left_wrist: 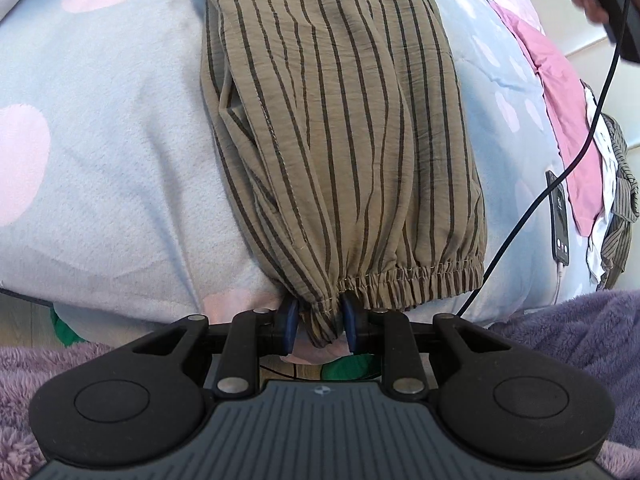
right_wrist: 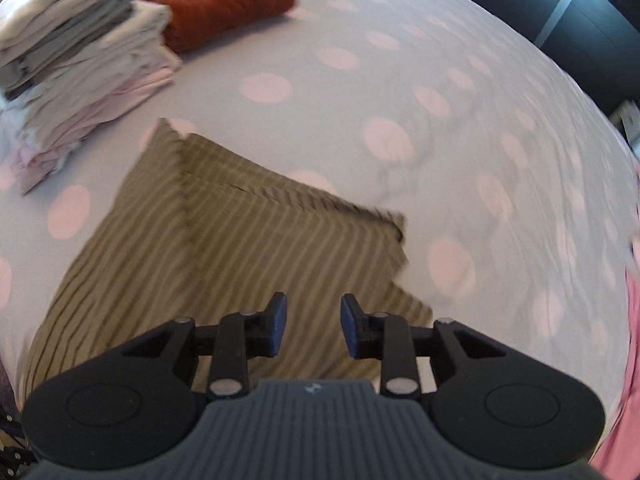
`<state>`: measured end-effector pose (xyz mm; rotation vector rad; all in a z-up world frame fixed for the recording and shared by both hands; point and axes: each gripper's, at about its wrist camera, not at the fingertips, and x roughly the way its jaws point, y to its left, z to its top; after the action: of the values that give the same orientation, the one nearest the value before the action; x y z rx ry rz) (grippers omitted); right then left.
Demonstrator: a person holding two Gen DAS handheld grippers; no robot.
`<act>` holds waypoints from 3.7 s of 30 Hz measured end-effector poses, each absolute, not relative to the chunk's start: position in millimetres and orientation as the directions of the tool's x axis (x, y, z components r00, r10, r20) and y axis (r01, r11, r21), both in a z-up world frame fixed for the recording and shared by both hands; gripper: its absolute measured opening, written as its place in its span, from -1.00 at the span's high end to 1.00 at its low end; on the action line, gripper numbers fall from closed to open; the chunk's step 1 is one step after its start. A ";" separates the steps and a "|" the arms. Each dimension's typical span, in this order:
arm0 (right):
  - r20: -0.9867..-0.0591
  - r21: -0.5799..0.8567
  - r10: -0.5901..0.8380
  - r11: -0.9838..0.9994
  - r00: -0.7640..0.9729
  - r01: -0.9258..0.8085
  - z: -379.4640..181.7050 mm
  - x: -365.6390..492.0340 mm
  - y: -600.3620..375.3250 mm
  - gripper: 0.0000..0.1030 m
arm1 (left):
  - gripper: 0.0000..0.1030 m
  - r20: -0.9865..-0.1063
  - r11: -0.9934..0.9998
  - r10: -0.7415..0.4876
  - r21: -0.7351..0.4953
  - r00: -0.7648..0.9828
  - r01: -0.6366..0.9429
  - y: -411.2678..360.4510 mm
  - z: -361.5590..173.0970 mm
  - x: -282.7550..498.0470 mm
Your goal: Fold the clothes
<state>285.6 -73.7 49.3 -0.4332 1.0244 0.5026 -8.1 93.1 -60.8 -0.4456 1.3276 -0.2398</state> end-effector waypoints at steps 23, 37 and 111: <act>-0.865 0.183 0.302 0.934 0.402 -0.307 -14.8 382.0 -114.9 0.93 | 0.59 -0.867 0.874 -0.457 -0.480 0.200 -0.082 94.8 -67.2 2.9; -0.852 0.087 0.184 0.973 0.491 -0.214 -1.2 363.6 -145.5 0.39 | 0.59 -0.862 0.871 -0.460 -0.484 0.214 -0.078 99.4 -63.7 -3.2; -0.551 -0.818 0.422 -0.104 0.719 -0.566 -45.0 -83.5 -57.0 0.63 | -0.17 -0.571 0.420 -0.034 0.737 0.820 0.530 -56.0 -93.5 -127.1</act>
<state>-83.5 -57.0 -44.9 -1.4530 0.1259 0.8357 -127.1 -56.0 -93.5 1.0901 0.5214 -0.3739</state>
